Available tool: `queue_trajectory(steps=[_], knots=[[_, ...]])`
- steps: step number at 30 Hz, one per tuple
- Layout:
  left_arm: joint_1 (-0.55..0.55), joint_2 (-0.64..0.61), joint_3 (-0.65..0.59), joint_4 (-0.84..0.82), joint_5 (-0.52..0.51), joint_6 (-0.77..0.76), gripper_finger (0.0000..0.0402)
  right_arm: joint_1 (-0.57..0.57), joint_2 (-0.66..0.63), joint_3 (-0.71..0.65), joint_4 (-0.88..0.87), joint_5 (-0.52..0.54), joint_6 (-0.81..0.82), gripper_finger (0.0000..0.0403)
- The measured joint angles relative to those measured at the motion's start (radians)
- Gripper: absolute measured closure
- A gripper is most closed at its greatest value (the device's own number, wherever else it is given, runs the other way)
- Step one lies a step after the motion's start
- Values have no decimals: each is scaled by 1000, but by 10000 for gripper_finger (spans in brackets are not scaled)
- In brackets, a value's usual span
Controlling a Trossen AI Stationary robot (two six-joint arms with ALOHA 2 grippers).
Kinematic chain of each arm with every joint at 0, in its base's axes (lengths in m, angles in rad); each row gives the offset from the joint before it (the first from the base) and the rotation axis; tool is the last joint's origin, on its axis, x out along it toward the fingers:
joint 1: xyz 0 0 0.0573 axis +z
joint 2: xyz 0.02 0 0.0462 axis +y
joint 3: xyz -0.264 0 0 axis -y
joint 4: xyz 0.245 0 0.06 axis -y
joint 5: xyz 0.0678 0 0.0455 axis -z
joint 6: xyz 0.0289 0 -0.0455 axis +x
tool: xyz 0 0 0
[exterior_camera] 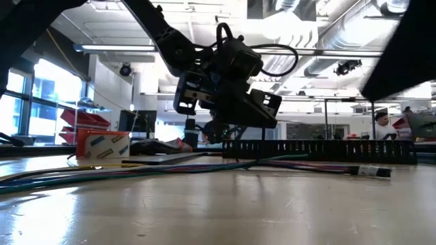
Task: Ziptie cables
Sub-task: Wrap the black zip tie on the cables
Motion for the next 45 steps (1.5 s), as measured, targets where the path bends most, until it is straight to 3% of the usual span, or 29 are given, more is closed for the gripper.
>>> queue_trajectory(steps=[4, 6, 13, 16, 18, 22, 28, 36, 43, 45], knots=[[-20, 0, 0, -1, -19, 5, 392, 11, -3, 33, 16, 164, -34, 401], [-33, 0, 0, 0, -19, 5, 392, -2, -3, 34, 35, 194, -78, 389], [-73, 0, 0, -3, -19, 9, 392, -97, 1, -5, 45, 144, -214, 282], [-80, 0, 0, -7, -19, 10, 392, -131, 1, -9, 22, 58, -281, 242], [-84, 0, 0, -7, -19, 11, 392, -146, 1, -10, 19, -2, -345, 226], [-87, 0, 0, -7, -18, 11, 392, -157, 2, -10, 31, 22, -392, 218], [-88, 0, 0, -8, -11, 11, 392, -175, 2, -41, 62, -55, -394, 240], [-88, 0, 0, -8, -11, 10, 392, -174, 2, -109, 167, -16, -394, 283], [-88, 0, 0, 1, -26, 12, 379, -174, 2, -109, 181, -1, -394, 389], [-85, -2, 0, 2, -38, 12, 364, -172, 2, -109, 186, -2, -379, 395]])
